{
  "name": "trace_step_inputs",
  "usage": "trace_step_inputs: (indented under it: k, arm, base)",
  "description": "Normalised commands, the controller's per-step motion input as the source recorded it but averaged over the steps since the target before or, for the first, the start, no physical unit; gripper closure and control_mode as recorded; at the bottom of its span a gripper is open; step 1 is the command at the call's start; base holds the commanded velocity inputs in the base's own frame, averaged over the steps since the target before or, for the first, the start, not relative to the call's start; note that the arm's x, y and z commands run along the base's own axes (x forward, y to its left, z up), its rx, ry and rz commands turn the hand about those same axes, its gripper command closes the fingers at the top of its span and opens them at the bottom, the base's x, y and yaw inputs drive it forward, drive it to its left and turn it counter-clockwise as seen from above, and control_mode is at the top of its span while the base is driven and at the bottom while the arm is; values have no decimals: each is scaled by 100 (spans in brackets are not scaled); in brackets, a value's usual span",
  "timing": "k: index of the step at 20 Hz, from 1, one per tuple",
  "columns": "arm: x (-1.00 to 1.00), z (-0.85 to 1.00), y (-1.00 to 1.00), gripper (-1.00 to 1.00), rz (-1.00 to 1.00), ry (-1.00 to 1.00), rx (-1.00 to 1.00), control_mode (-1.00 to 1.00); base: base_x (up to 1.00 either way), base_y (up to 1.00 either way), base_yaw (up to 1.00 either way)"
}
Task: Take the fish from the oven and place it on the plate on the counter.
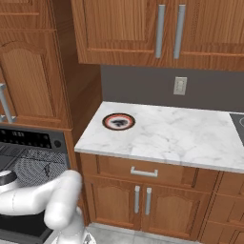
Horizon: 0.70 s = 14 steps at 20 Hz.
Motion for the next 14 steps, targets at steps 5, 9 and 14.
trace_step_inputs:
  k: [5,9,14]
  arm:
    - [-60,97,-6,-100,-4,-13,0,-100]
    - [-1,100,-30,-100,-12,-9,-7,-100]
    - [-5,89,-24,-100,-15,0,-6,-100]
  base:
    - [0,0,0]
    - [0,0,0]
    - [0,0,0]
